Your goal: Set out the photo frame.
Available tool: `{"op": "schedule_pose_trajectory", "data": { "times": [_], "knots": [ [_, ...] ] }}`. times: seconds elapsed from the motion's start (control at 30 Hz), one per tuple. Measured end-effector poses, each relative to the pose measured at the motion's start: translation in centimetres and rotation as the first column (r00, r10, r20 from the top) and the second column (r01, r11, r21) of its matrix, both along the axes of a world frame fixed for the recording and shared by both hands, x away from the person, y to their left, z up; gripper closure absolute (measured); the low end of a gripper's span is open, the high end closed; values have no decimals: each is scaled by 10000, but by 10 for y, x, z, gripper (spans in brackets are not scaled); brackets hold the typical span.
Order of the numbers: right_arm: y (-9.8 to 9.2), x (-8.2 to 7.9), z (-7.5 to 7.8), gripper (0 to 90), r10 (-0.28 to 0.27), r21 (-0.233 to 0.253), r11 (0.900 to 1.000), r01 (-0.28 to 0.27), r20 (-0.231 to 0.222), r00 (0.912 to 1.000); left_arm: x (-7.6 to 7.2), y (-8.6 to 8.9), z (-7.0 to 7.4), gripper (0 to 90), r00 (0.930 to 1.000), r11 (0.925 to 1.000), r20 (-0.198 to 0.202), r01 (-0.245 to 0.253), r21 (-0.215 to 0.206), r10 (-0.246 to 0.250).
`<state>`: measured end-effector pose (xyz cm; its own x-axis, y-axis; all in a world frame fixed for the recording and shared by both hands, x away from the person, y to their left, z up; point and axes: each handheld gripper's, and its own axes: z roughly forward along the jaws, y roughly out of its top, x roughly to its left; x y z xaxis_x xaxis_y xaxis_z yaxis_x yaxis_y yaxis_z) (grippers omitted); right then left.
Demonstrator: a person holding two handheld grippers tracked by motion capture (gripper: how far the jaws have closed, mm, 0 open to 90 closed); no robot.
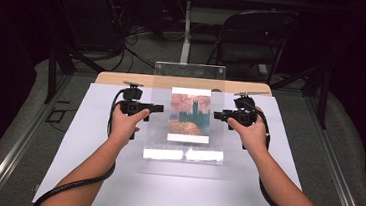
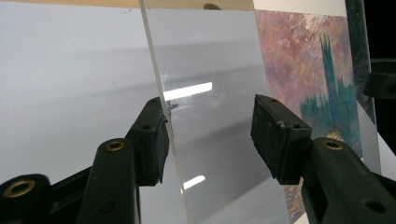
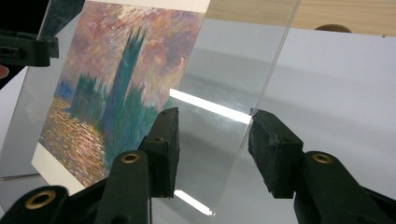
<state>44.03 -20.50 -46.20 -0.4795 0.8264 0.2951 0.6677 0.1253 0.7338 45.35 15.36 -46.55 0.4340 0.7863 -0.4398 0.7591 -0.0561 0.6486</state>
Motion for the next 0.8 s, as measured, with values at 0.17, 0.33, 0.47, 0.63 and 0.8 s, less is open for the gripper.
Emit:
{"op": "schedule_pose_trajectory", "data": {
  "times": [0.17, 0.33, 0.47, 0.63, 0.8],
  "knots": [
    [0, -12, 5, 549, 73, -175, 9998, -66, 390, 9992, -14, 0, 7, 490, 9993, 9999, 360, 57, 133, -62],
    [1, -26, 10, 565, 82, -285, 9996, -58, 843, 9964, -27, 2, 13, 511, 9981, 9999, 624, -14, 114, 7],
    [-1, -37, 13, 590, 38, -158, 9999, -22, 1058, 9944, -37, 2, 18, 526, 9966, 9998, 827, 15, 192, -31],
    [0, -46, 15, 603, 11, -223, 9998, 20, 1345, 9909, -46, 3, 20, 541, 9947, 9997, 1023, 70, 238, -94],
    [-1, -57, 18, 627, 174, -360, 9993, -119, 1574, 9874, -59, 4, 24, 552, 9905, 9989, 1346, 213, 423, -268]
  ]
}}
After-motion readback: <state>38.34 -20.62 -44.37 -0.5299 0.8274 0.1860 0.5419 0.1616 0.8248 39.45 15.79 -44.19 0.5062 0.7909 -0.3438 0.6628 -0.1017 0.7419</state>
